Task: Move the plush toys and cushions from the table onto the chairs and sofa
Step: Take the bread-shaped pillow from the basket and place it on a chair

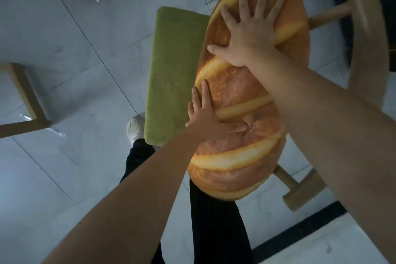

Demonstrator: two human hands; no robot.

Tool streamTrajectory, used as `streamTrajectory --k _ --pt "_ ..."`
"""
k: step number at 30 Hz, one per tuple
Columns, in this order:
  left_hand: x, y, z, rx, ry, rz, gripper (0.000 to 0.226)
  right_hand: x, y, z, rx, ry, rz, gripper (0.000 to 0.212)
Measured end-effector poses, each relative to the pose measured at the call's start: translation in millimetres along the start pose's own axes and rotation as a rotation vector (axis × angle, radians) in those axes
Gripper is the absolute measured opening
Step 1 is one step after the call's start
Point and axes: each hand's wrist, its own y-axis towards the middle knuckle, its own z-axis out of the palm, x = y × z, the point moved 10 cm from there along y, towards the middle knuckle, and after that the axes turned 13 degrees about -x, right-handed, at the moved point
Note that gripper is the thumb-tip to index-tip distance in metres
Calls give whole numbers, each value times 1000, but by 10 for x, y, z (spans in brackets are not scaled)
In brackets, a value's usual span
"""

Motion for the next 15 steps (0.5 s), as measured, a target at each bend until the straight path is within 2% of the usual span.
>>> streamTrajectory --k 4,9,11,13,15 --pt "9 39 -84 -42 39 53 150 12 -95 -35 -18 24 17 102" --pt "-11 101 -25 -52 83 106 146 -55 -813 -271 -219 174 -62 71" --pt "0 61 -34 -81 73 120 145 -111 -1220 -189 -259 191 -57 66" --pt "25 -95 -15 -167 51 139 138 -151 -1374 -33 -252 158 -35 66" --pt "62 -403 59 -332 24 161 117 -133 -1228 99 -201 158 -44 68"
